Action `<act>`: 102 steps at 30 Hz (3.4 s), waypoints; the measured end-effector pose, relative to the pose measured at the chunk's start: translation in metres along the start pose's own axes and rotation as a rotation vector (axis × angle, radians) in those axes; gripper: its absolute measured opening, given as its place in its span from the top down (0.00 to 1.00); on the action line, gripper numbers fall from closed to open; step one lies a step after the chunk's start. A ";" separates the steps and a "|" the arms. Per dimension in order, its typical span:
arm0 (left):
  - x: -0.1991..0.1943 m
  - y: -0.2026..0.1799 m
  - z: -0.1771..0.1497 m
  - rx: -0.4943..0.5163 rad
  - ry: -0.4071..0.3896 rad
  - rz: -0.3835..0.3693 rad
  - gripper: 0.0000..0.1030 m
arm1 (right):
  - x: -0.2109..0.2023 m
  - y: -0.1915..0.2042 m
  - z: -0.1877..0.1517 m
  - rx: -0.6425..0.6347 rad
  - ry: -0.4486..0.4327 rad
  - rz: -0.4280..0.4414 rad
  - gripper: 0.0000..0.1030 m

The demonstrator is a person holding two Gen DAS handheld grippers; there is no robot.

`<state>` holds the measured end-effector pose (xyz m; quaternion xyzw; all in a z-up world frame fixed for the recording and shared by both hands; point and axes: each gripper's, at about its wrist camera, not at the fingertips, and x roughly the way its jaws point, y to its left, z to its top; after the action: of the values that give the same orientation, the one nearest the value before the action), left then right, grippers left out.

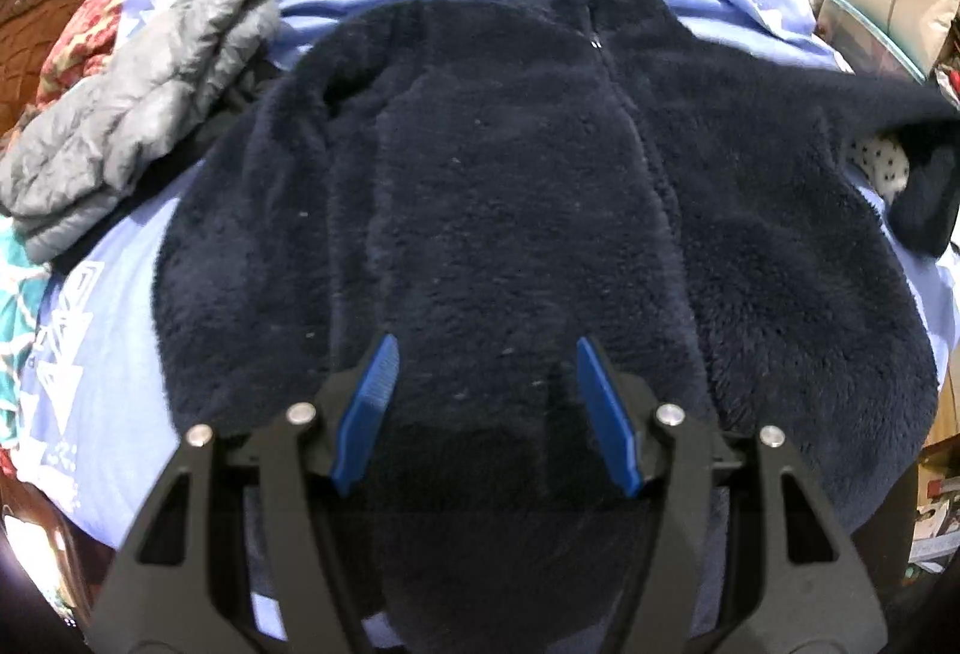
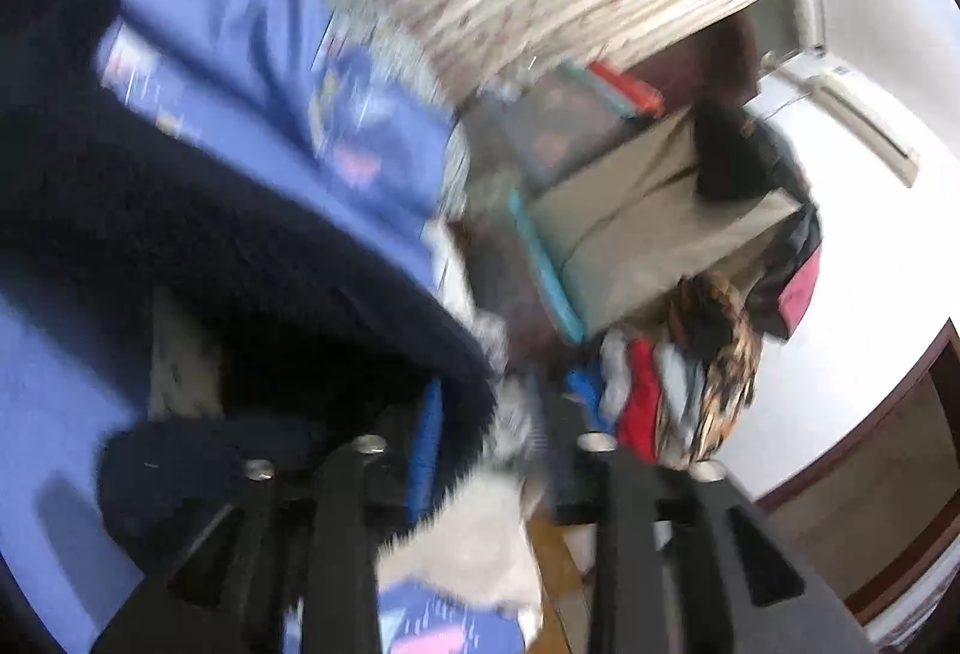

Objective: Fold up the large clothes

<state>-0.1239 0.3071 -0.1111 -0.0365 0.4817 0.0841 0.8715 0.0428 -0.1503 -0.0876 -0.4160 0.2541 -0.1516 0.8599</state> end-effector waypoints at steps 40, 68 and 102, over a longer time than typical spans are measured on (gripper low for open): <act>-0.031 0.015 -0.103 -0.013 0.122 -0.238 0.77 | -0.201 0.129 -0.061 -0.185 -0.153 1.053 0.69; -0.059 0.122 -0.112 -0.357 0.084 -0.132 0.55 | -0.160 0.080 0.022 0.525 -0.079 1.509 0.17; -0.063 0.206 -0.079 -0.530 -0.061 -0.111 0.55 | -0.146 0.085 0.287 -0.724 -0.167 1.060 0.63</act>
<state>-0.2601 0.4910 -0.0959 -0.2872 0.4137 0.1603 0.8489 0.0882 0.1540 0.0409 -0.5080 0.3924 0.4219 0.6403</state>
